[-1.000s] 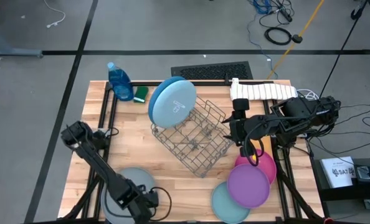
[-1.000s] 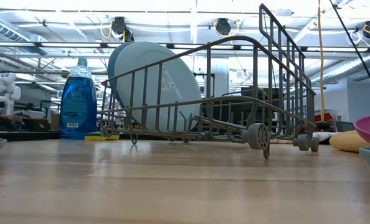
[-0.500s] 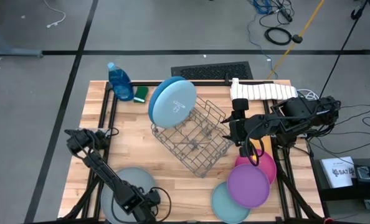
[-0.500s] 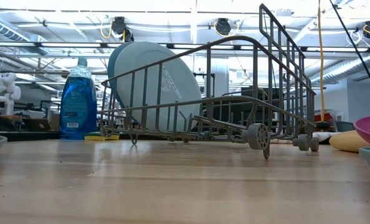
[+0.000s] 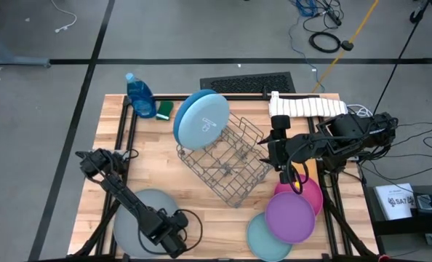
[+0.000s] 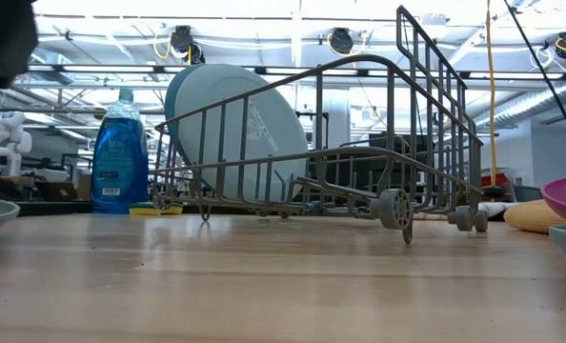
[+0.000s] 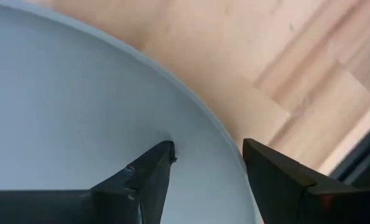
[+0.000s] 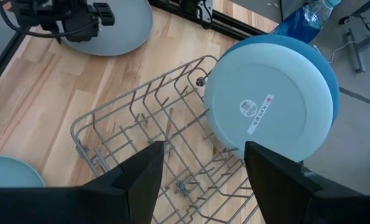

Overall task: Sort dishes
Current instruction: Put the big gray plate into the dish rack

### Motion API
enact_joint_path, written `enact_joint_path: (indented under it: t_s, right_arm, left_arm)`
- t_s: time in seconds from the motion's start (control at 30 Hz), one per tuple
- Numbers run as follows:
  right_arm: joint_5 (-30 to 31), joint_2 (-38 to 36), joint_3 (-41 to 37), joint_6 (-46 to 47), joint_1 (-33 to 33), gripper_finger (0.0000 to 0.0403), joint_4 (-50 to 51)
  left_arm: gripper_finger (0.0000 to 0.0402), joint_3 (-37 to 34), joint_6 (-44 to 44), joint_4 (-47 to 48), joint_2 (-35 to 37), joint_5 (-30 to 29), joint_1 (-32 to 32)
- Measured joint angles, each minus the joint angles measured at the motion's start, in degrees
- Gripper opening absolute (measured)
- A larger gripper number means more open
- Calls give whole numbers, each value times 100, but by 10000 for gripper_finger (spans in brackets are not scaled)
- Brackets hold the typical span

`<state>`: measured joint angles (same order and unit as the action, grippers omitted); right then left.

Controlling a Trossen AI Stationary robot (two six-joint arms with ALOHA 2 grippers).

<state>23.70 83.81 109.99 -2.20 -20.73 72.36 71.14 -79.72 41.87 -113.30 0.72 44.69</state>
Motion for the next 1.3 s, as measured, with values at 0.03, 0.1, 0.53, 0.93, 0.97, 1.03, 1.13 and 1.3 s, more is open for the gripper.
enact_joint_path:
  t_s: [0.03,0.1,0.53,0.93,0.97,1.03,1.13,1.3]
  right_arm:
    - [0,0,-1,-1,-2,217,0]
    - [-1,0,-1,-8,-1,217,0]
    - [28,0,-1,632,0,217,-1625]
    - [1477,0,-1,-1261,-39,217,-6800]
    - [1606,0,-1,-1576,-39,217,-7283]
    - [1778,-16,-1,-2039,-71,217,-8122]
    - [1849,-86,-1,-2349,-200,217,-8791]
    - [1849,-110,1,-2841,-407,217,-9194]
  left_arm:
    - [192,8,11,27,0,-49,-38]
    - [183,6,26,88,0,-140,-120]
    - [110,67,122,535,-26,-286,-367]
    - [2,146,66,537,228,-3,-539]
    - [1,150,62,564,300,-6,-557]
    - [0,164,54,581,483,-37,-605]
    - [0,190,52,517,808,-98,-694]
    - [0,192,54,528,1297,-334,-865]
